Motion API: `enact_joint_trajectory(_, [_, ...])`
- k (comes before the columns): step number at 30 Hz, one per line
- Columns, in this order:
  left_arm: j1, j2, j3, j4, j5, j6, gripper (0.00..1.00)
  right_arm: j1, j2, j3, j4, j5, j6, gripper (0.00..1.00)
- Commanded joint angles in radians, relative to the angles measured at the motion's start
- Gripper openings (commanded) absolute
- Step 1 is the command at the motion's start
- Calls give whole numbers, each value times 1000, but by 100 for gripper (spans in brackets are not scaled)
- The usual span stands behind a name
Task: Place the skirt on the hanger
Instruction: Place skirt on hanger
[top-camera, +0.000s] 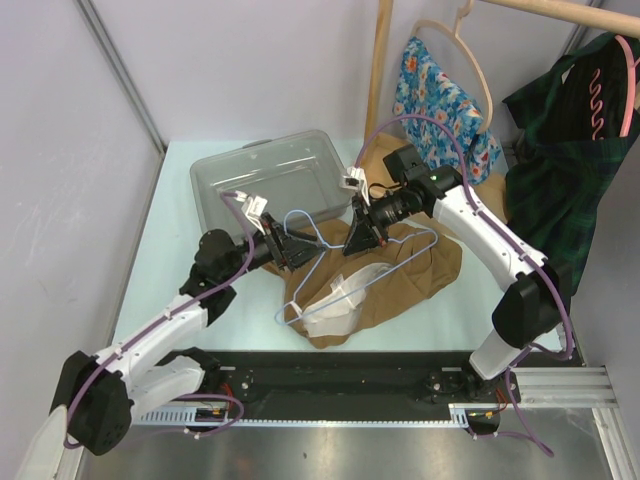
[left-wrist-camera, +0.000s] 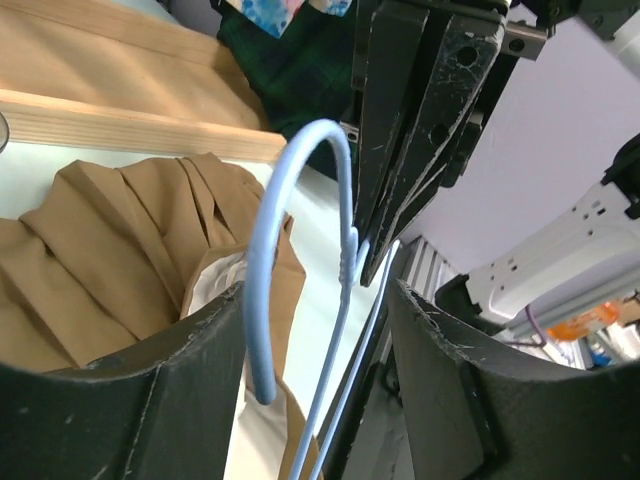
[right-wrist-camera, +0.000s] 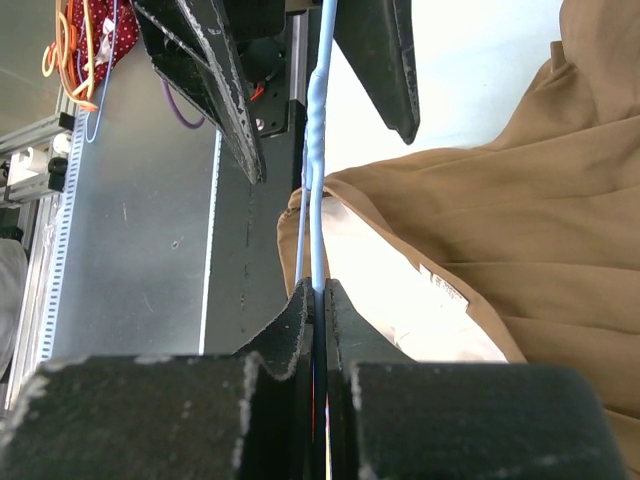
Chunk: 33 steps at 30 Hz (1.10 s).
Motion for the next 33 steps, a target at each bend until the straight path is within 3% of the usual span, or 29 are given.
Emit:
enact_joint_trajectory(1, [4,31,-17,139,-17,-75,63,9,-5,4,27,-54,12,0])
enact_joint_trajectory(8, [4,80,16,169,-18,-81,59,20,-3,3,25,-63,11,0])
enact_joint_trajectory(17, [3,120,37,198,31,-89,26,27,12,3,42,-70,34,0])
enact_joint_trajectory(20, [1,123,49,186,32,-72,3,32,23,6,80,-50,67,0])
enact_joint_trajectory(23, [-2,97,68,103,2,0,0,28,29,7,119,11,153,1])
enact_joint_trajectory(29, [-6,46,121,-96,-54,190,0,-12,-25,-52,377,263,403,60])
enact_joint_trajectory(33, [-9,17,131,-158,-84,249,0,-40,-81,-72,441,464,486,70])
